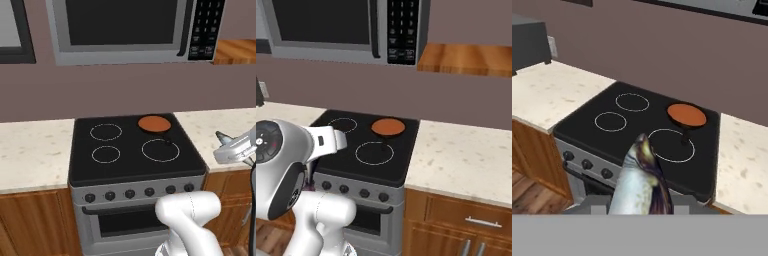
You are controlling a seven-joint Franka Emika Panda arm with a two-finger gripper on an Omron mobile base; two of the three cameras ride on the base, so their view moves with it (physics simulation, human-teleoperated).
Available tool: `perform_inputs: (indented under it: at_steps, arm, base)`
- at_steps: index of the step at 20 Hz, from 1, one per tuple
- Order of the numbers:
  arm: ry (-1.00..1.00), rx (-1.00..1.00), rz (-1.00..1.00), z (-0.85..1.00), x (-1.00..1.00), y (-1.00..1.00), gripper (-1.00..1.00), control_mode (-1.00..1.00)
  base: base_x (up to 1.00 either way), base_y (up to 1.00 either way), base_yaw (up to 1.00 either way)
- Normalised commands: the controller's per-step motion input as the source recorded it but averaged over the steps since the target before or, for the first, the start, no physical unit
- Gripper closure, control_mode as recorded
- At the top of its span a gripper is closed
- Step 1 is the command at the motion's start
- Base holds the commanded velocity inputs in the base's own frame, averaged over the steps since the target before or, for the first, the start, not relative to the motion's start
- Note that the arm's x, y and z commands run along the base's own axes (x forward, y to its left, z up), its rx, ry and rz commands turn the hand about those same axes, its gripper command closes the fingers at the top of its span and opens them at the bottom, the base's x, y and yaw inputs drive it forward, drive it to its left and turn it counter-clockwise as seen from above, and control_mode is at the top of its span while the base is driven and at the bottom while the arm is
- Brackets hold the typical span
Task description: Retrieve the fish from the fridge and place it on the saucepan with marinade on the stove.
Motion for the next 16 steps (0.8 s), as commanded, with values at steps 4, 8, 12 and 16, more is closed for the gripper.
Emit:
perform_inputs:
  at_steps: [4,8,12,16]
  arm:
    - [0.00,0.00,0.00,0.00,0.00,0.00,1.00,1.00]
    - [0.00,0.00,0.00,0.00,0.00,0.00,1.00,1.00]
    - [0.00,0.00,0.00,0.00,0.00,0.00,1.00,1.00]
    - [0.00,0.00,0.00,0.00,0.00,0.00,1.00,1.00]
  base:
    - [0.62,0.23,-0.13]
    - [0.77,0.01,-0.13]
    - [0.89,0.00,-0.10]
    - [0.94,0.01,-0.07]
